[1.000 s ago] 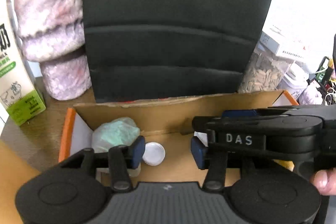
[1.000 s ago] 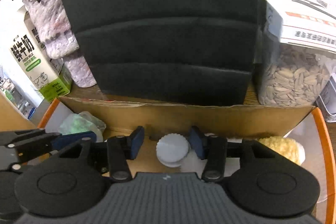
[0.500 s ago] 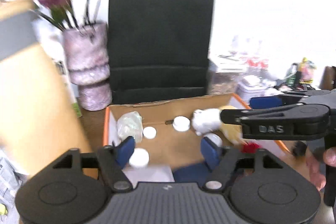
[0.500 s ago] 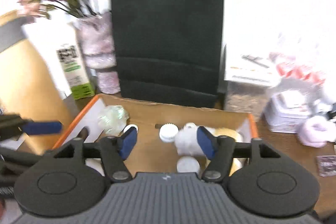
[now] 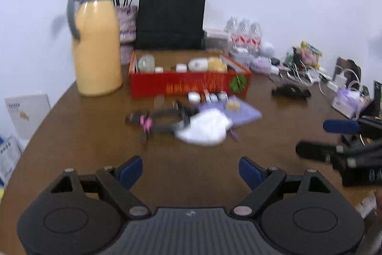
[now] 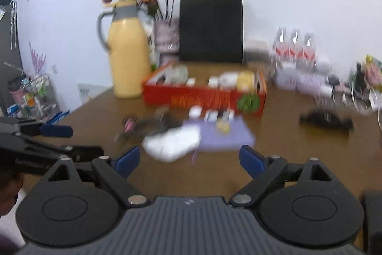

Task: Organize objects

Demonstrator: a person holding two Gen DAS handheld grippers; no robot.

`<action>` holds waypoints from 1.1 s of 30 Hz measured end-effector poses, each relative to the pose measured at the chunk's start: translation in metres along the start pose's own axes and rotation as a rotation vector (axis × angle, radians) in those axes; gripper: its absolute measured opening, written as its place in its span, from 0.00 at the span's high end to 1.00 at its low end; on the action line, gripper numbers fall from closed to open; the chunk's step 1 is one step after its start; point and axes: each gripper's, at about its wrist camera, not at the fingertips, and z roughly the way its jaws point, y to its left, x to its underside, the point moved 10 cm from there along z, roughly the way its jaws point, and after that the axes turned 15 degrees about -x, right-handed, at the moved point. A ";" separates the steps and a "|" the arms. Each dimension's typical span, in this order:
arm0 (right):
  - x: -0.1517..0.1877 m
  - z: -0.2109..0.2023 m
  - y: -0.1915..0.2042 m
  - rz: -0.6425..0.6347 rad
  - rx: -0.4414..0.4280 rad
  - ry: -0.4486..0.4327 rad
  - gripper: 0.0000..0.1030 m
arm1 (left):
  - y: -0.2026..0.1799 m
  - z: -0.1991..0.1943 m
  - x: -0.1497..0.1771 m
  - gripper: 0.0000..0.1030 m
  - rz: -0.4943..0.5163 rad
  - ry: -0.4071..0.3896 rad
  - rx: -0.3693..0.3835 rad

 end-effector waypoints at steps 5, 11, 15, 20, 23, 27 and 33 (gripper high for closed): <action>0.043 -0.019 0.032 -0.013 -0.042 0.074 0.10 | 0.013 -0.014 0.015 0.15 -0.005 0.010 -0.037; 0.039 -0.016 0.020 0.021 0.000 0.047 0.11 | 0.019 -0.008 0.012 0.16 -0.033 -0.001 -0.050; 0.038 -0.006 0.004 0.033 0.019 0.046 0.16 | 0.025 0.021 0.007 0.27 -0.036 0.041 -0.054; 0.012 0.032 -0.031 0.028 0.055 0.047 0.29 | 0.033 0.070 -0.035 0.47 -0.041 0.021 -0.030; -0.012 0.063 -0.047 0.008 0.036 0.039 0.37 | 0.032 0.110 -0.072 0.50 -0.018 -0.026 -0.022; -0.039 0.117 -0.064 0.008 0.001 0.050 0.44 | 0.024 0.176 -0.104 0.61 0.023 0.000 -0.035; -0.047 0.210 -0.062 -0.005 -0.130 0.162 0.61 | 0.006 0.258 -0.112 0.67 0.100 0.086 -0.007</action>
